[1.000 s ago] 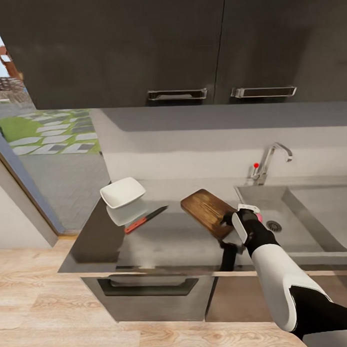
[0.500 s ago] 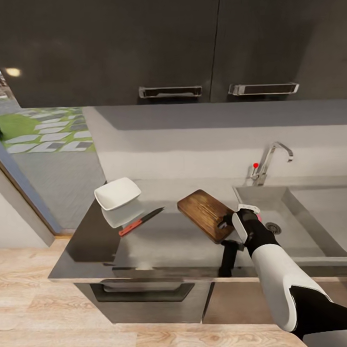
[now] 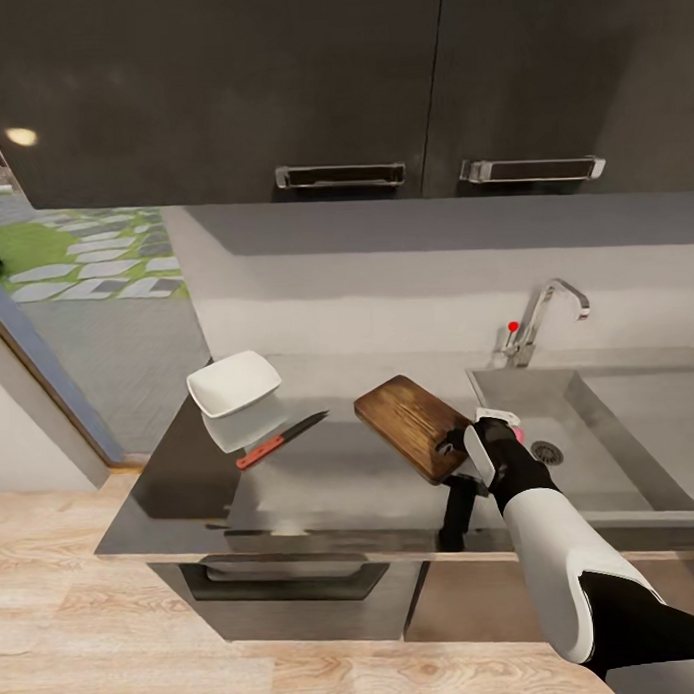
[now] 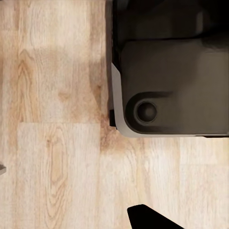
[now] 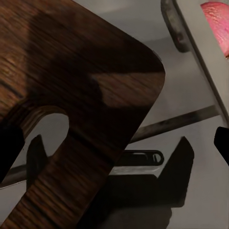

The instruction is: In the kitchen, take the Vidalia onion out of the sink, dice it on the chopping board with the paring knife, put the diced onion into the bowl on the countertop, then place both the paring knife and the chopping board into the sink.

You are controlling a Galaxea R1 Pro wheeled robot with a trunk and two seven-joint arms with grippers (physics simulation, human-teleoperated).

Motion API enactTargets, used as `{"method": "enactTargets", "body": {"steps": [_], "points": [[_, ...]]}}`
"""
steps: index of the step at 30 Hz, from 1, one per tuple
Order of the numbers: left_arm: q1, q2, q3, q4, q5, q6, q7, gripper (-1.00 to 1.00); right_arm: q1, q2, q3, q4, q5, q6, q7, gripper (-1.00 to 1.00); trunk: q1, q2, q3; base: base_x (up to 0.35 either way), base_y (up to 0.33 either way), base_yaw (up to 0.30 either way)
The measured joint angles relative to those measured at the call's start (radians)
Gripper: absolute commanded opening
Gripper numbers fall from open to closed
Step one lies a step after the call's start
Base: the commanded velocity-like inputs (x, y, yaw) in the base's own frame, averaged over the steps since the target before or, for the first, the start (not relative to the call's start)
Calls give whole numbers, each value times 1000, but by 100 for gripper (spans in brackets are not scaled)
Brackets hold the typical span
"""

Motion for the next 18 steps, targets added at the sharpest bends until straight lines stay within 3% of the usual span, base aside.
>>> {"method": "enactTargets", "body": {"steps": [18], "points": [[0, 0, 0, 0, 0, 0, 0, 100, -1, 1, 2, -1, -4, -3, -1, 100, 0, -1, -15, 0, 0, 0]]}}
